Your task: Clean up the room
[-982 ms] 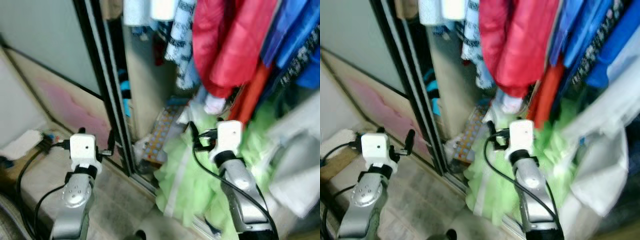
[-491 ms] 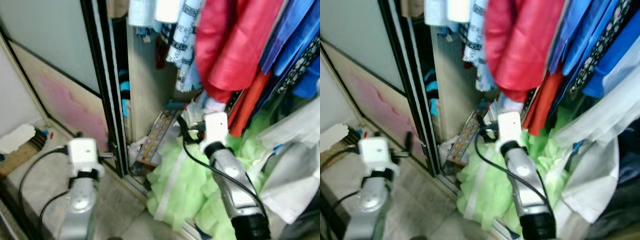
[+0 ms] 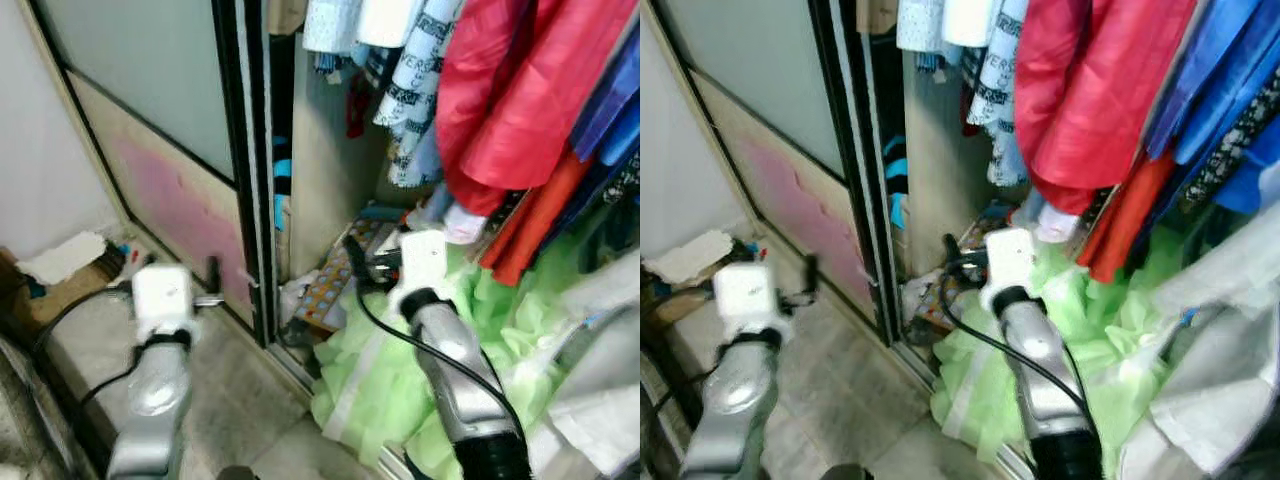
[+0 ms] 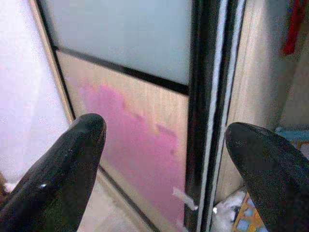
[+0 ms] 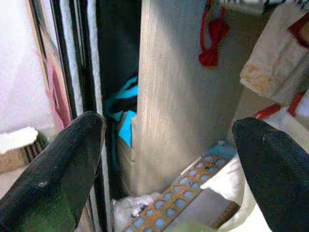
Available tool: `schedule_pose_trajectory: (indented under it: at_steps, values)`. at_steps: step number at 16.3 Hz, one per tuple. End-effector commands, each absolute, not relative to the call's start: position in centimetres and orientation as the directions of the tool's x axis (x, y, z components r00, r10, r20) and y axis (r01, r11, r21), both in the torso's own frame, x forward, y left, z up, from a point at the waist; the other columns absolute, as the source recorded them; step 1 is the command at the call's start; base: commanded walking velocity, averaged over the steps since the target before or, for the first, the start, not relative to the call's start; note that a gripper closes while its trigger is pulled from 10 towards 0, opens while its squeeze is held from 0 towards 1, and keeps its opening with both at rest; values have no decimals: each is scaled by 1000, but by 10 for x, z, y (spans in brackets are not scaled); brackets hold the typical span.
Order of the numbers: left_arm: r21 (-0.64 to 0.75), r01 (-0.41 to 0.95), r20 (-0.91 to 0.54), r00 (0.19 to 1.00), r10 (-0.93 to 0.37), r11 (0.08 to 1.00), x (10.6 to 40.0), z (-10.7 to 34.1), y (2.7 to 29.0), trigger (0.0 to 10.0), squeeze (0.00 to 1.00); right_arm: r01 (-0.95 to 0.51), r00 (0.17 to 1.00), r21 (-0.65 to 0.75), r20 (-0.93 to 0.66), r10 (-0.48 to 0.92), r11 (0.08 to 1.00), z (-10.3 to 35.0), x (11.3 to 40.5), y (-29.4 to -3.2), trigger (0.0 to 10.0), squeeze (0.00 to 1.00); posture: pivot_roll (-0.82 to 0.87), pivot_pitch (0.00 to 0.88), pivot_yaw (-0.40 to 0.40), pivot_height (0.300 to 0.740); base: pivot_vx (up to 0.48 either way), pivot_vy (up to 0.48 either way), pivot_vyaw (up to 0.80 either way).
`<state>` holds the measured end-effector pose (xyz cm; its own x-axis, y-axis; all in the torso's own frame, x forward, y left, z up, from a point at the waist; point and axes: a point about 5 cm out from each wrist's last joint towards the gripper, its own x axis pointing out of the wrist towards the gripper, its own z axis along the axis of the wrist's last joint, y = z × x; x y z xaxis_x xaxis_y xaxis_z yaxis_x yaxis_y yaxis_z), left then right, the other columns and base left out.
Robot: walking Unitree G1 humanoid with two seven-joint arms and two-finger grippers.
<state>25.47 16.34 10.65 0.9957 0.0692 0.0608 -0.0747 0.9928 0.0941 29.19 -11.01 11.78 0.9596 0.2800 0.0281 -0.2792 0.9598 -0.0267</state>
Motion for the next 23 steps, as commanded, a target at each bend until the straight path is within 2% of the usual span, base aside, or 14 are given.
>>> schedule_pose_trajectory:
  at_steps: [1, 12, 21, 23]
  values:
    - [114, -70, 32, 997, 67, 991, 254, 102, 166, 10000, 0, -271, 962, -25, 42, 271, 962, 120, 293, -111, 10000, 0, 100, 0, -24, 740, 0, 0, 800]
    - [136, -52, 31, 998, 48, 989, 265, 103, 166, 10000, 0, -297, 953, -28, 49, 298, 954, 120, 296, -105, 10000, 0, 91, 0, -15, 740, 0, 0, 800]
    - [89, -39, 5, 999, 39, 995, 266, 96, 167, 10000, 0, -308, 950, -5, 51, 308, 951, 114, 297, -97, 10000, 0, 97, 0, -21, 740, 0, 0, 800]
    - [89, -37, 10, 999, 36, 995, 267, 96, 165, 10000, 0, -323, 944, -13, 60, 324, 946, 115, 298, -93, 10000, 0, 106, 0, -30, 740, 0, 0, 0]
